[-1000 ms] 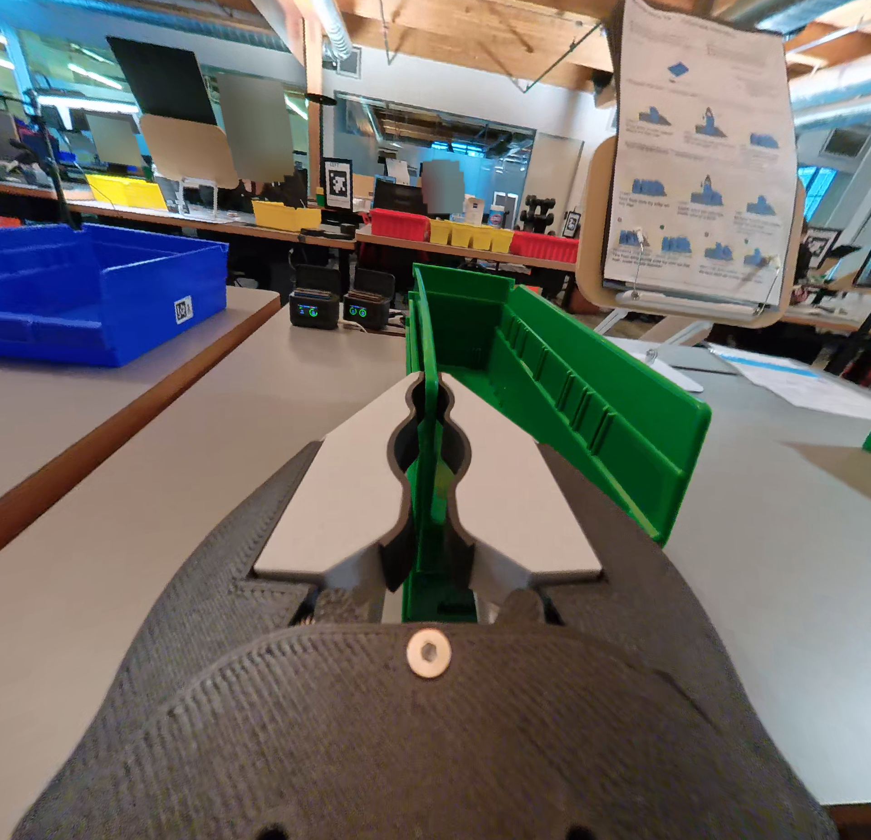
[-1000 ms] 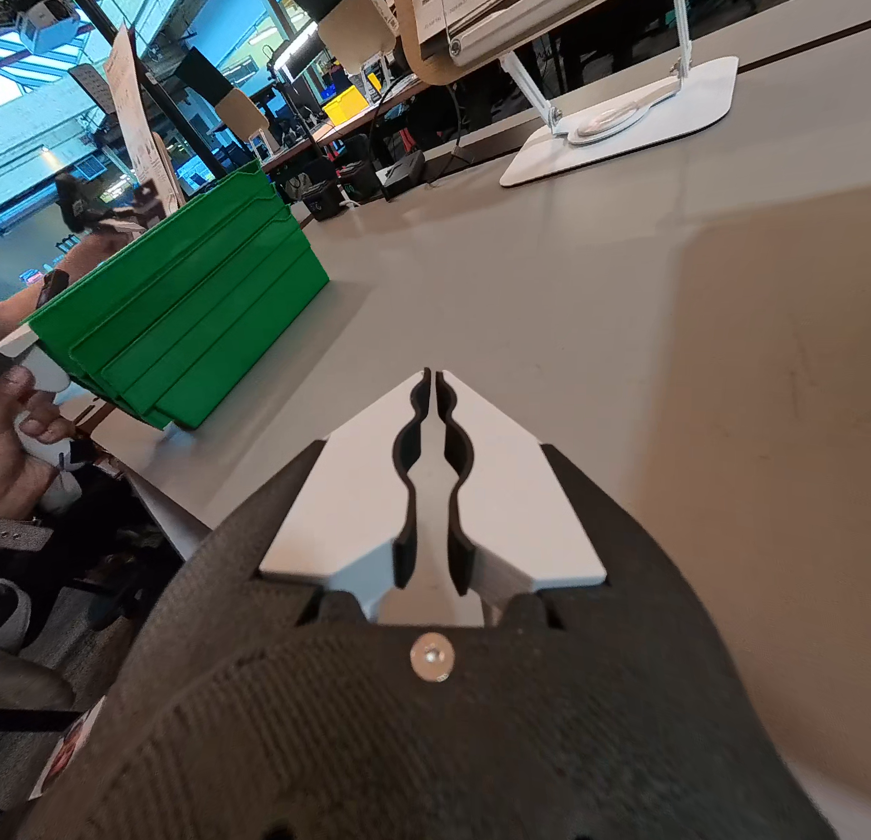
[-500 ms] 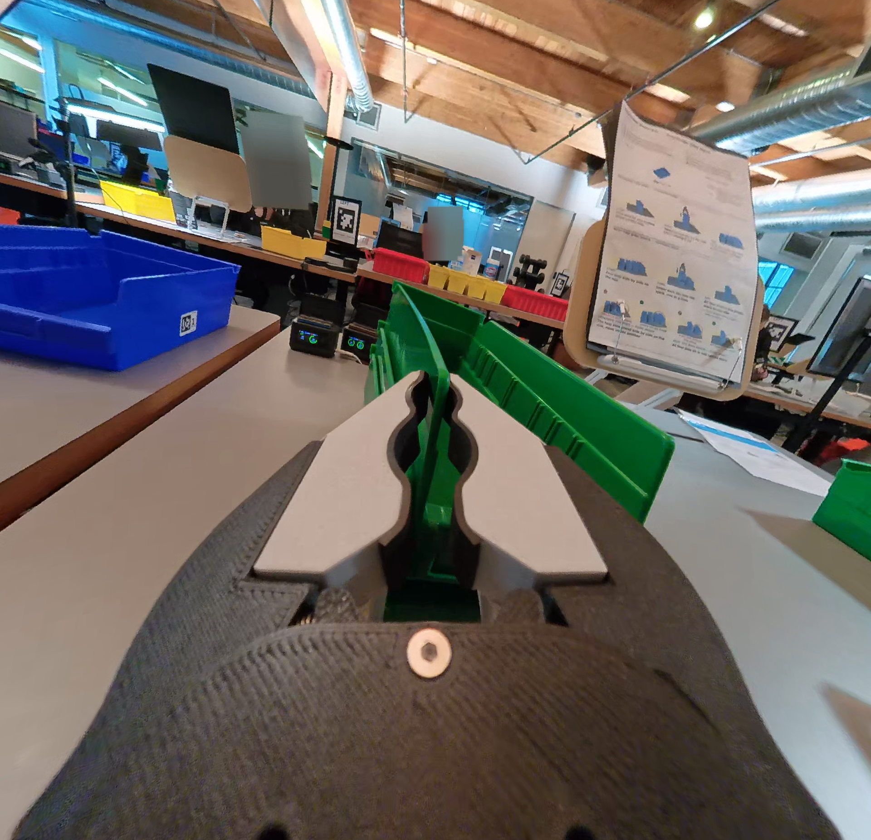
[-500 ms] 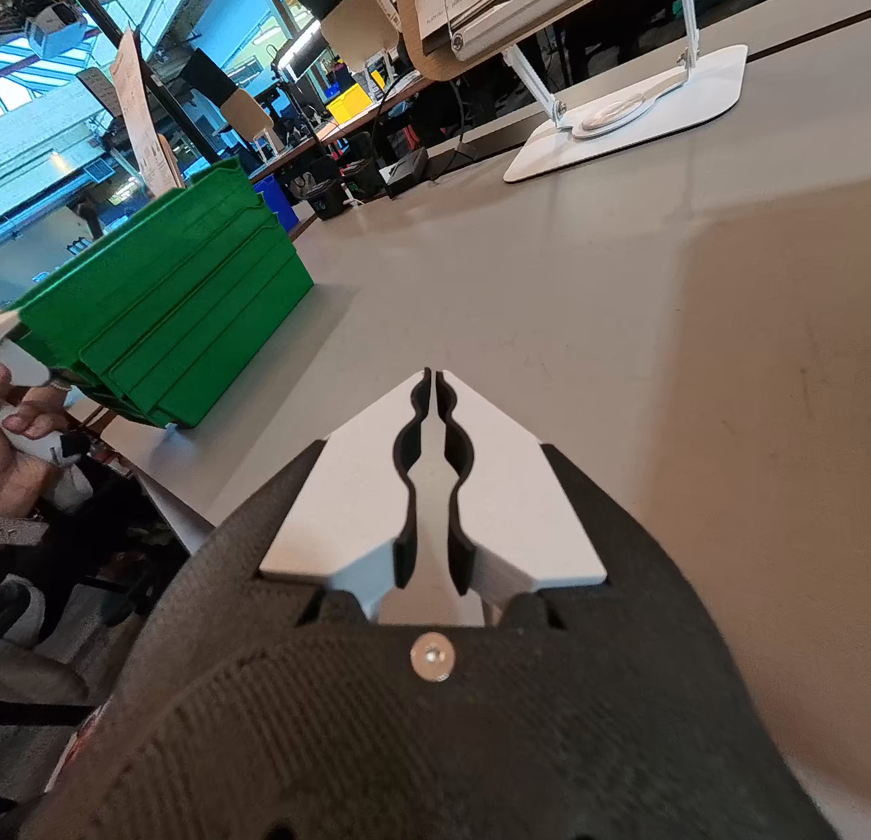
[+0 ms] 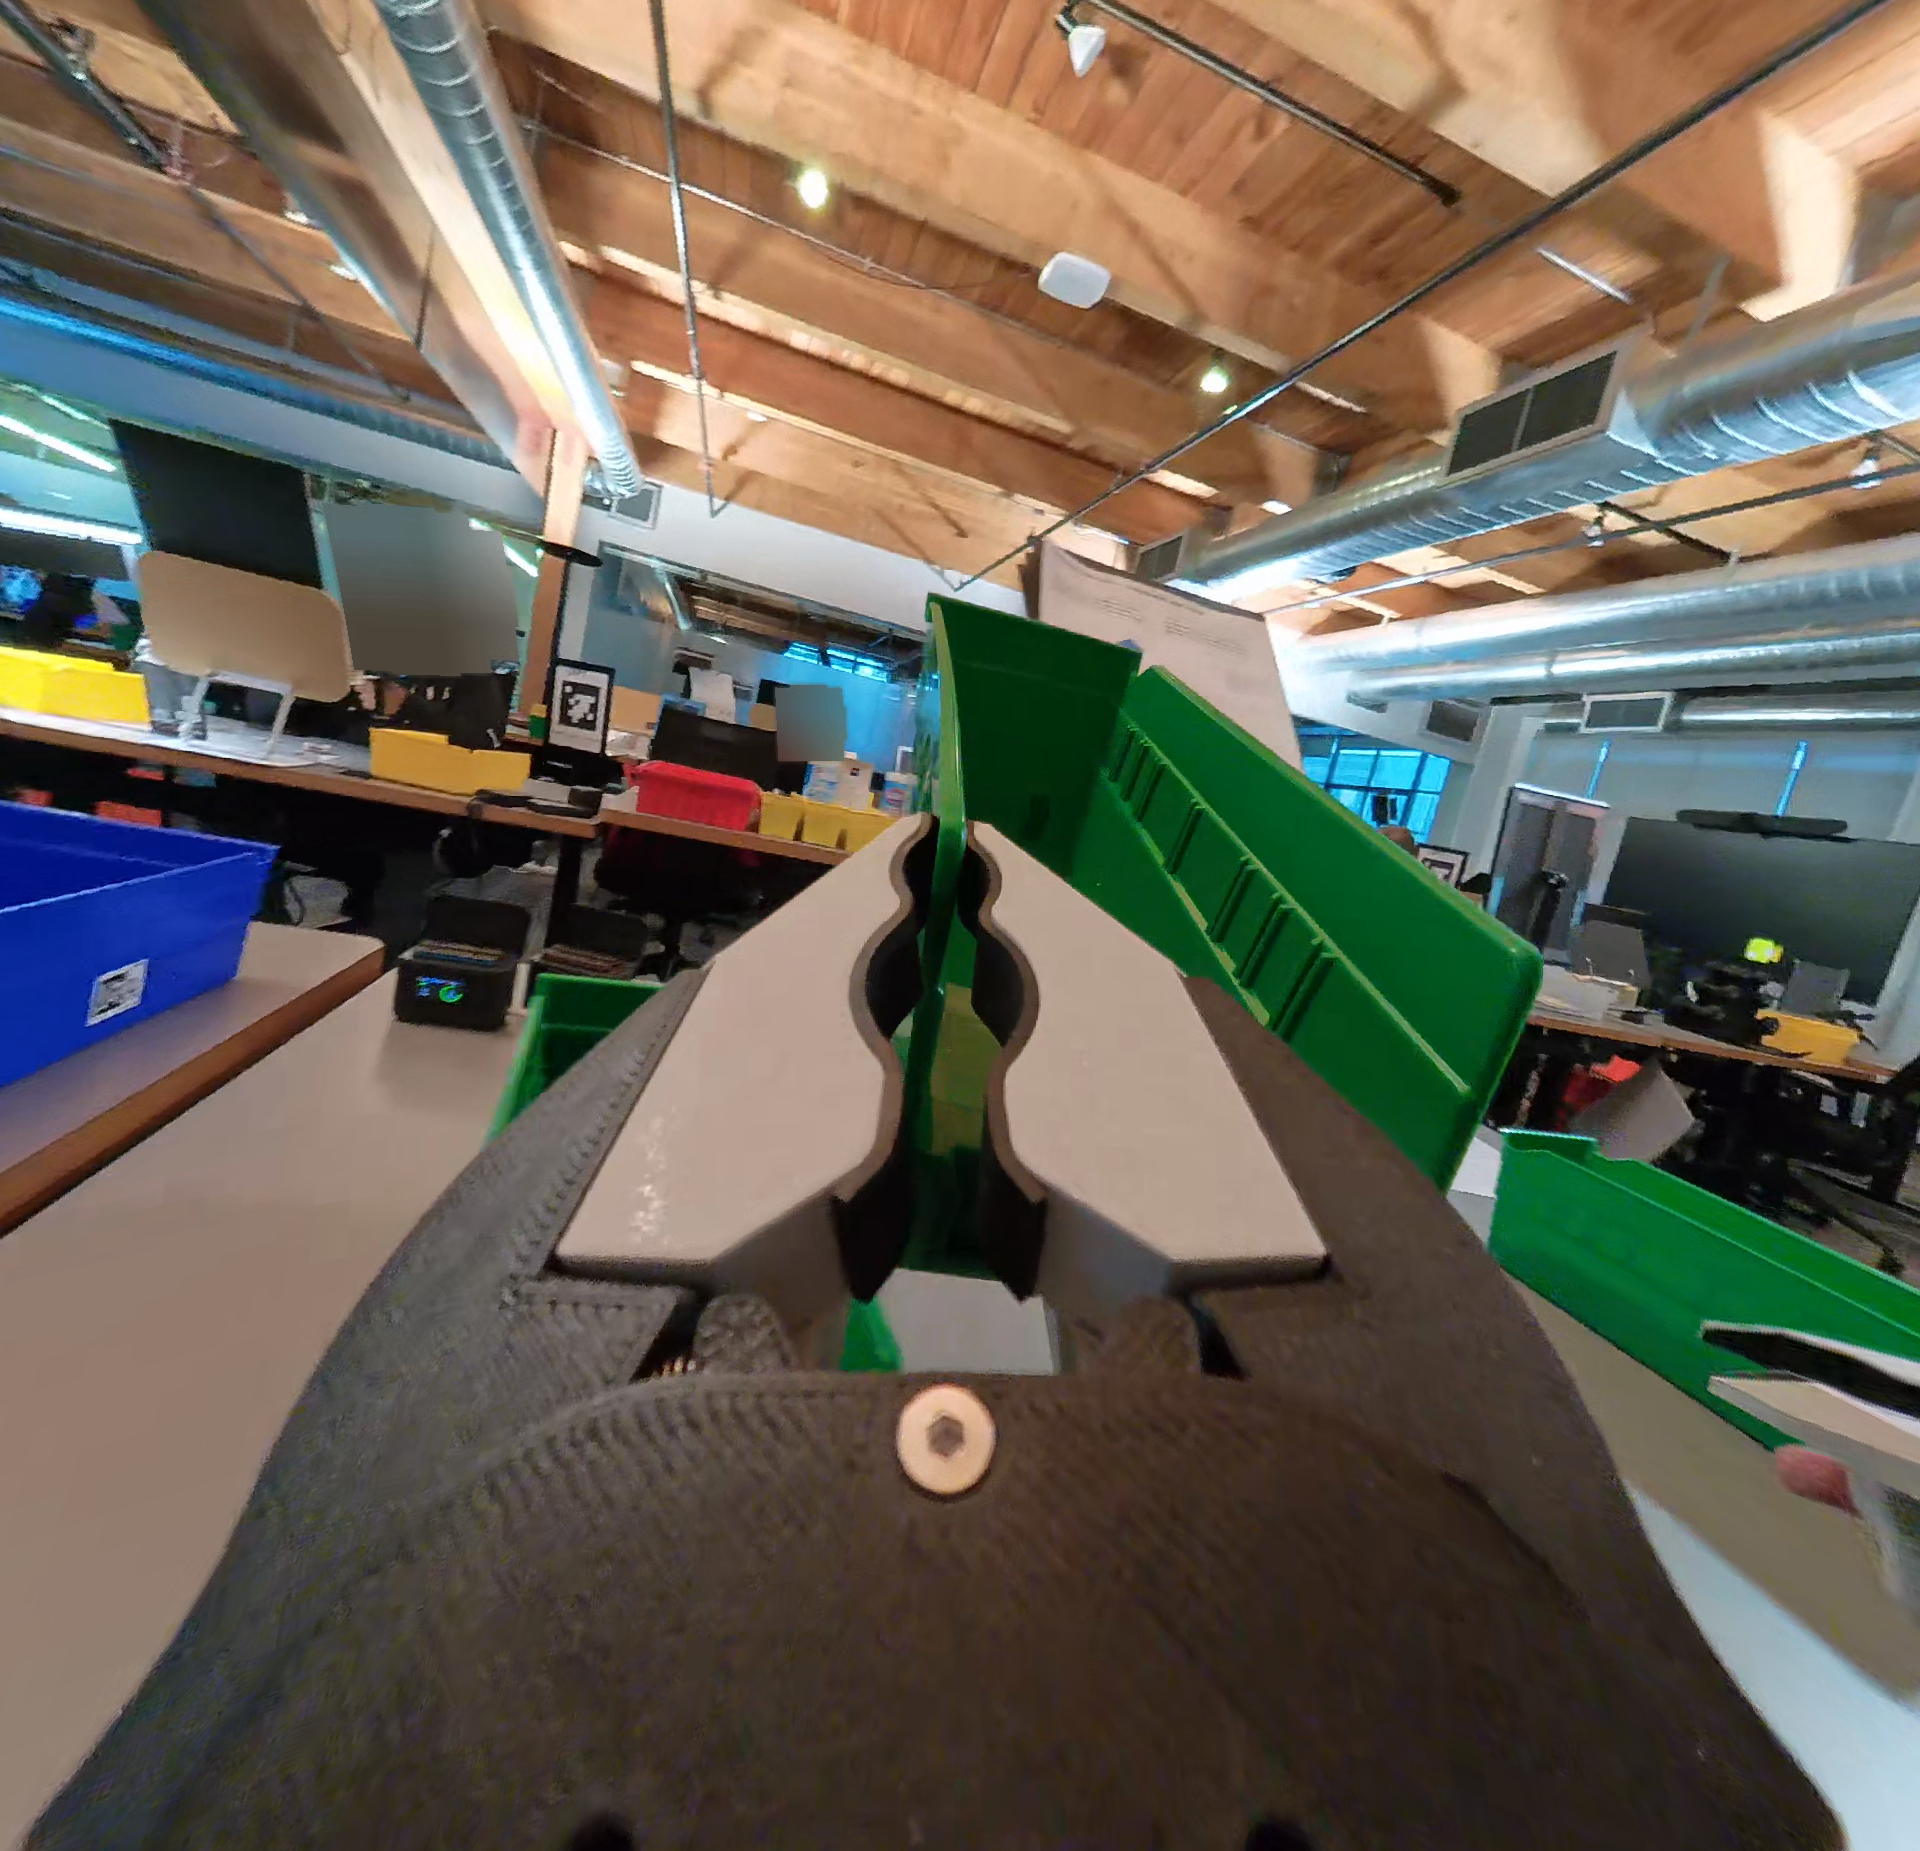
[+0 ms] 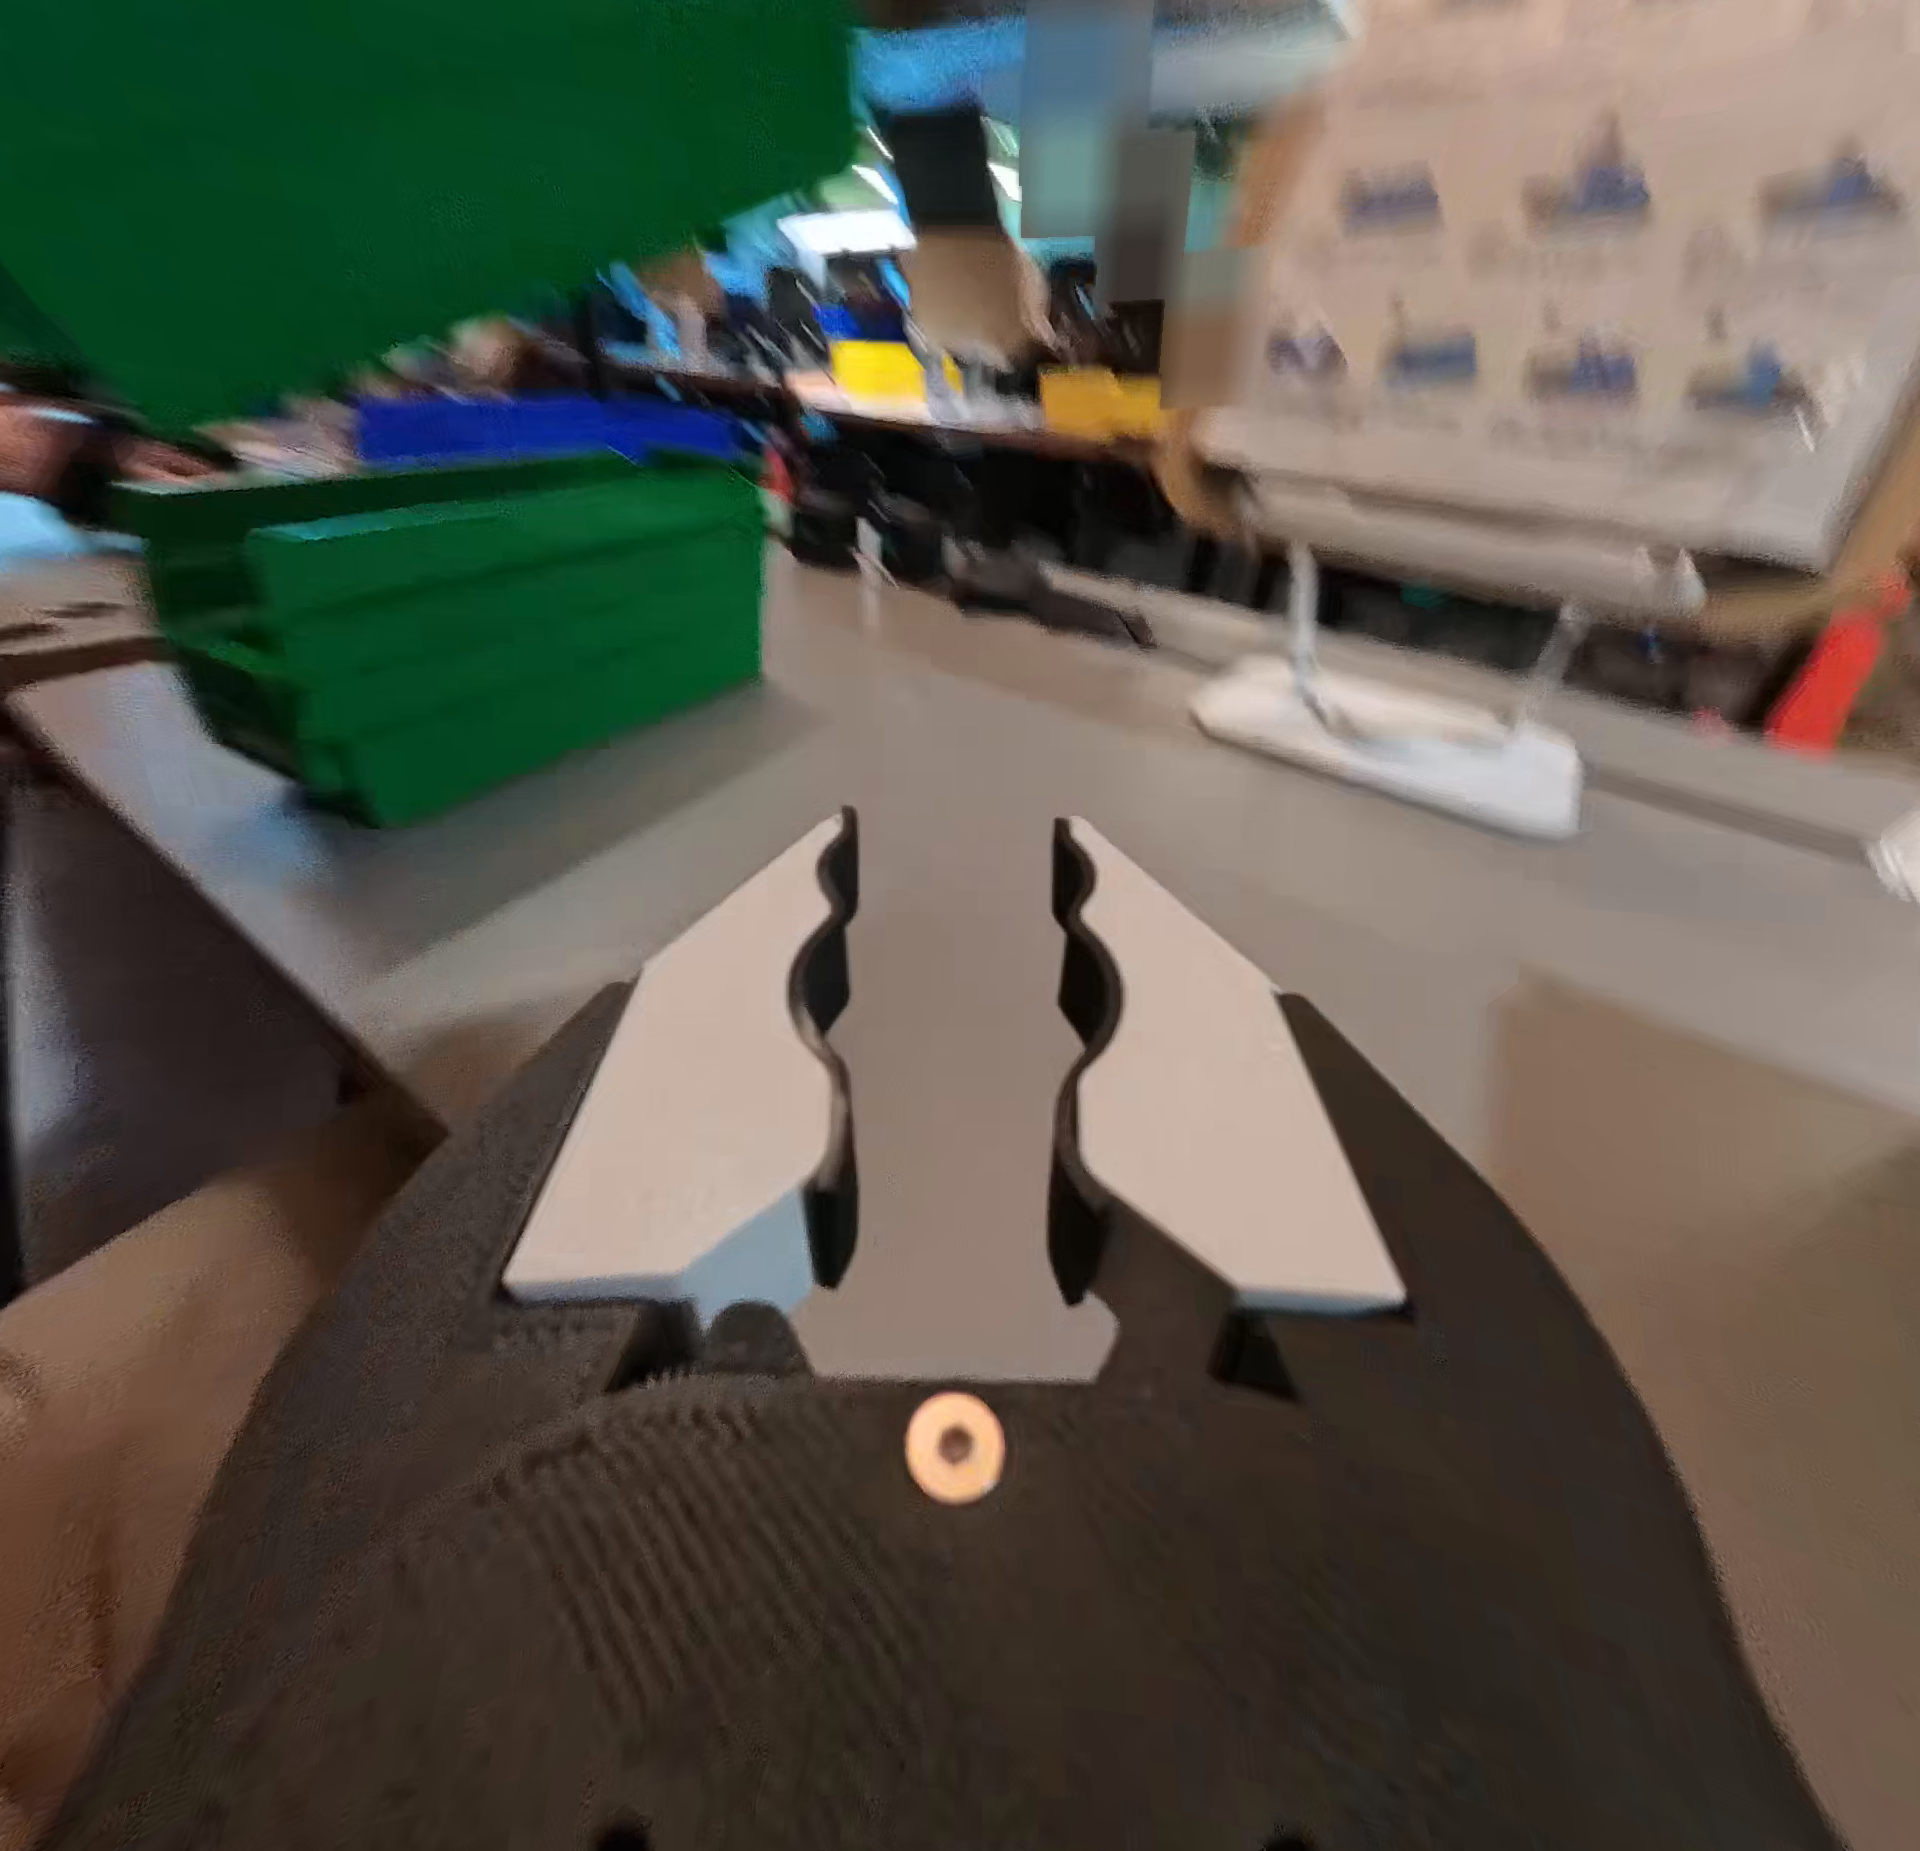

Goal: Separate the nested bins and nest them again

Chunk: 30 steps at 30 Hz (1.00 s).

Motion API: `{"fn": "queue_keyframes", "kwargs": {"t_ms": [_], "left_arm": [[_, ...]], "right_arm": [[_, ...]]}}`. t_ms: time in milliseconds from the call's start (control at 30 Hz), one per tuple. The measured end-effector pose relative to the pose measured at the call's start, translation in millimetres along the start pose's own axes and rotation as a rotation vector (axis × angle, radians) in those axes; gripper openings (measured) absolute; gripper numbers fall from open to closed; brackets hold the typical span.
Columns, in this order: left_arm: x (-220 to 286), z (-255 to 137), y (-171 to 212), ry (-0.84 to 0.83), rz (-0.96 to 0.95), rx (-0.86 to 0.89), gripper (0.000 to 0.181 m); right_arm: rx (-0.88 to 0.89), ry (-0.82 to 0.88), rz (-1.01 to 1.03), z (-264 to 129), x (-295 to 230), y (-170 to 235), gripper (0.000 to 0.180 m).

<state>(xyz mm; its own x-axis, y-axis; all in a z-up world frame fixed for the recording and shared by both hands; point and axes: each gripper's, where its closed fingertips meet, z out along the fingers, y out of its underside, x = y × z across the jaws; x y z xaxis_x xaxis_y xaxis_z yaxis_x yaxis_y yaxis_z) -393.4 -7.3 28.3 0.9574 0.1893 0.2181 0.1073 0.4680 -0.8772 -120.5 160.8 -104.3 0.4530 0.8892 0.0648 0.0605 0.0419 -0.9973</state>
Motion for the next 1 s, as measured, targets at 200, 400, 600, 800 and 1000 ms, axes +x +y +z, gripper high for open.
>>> {"fn": "queue_keyframes", "kwargs": {"t_ms": [200, 400, 600, 800, 1000], "left_arm": [[87, 3, 38, 0.133, 0.145, -0.078, 0.000], [151, -5, 102, 0.299, 0.133, -0.252, 0.000], [167, -14, 120, 0.273, 0.127, -0.260, 0.001], [170, -20, 125, 0.258, 0.077, -0.265, 0.008], [190, -28, 141, 0.327, 0.116, -0.300, 0.023]], "right_arm": [[0.245, -0.320, 0.002, -21, -114, -47, 0.056], [0.172, -0.295, 0.191, -13, -125, -42, 0.087], [0.063, -0.078, 0.151, -5, -90, -19, 0.051], [-0.016, -0.054, 0.092, 0, -85, -5, 0.031], [-0.032, 0.046, 0.025, 5, -46, -1, 0.006]]}}
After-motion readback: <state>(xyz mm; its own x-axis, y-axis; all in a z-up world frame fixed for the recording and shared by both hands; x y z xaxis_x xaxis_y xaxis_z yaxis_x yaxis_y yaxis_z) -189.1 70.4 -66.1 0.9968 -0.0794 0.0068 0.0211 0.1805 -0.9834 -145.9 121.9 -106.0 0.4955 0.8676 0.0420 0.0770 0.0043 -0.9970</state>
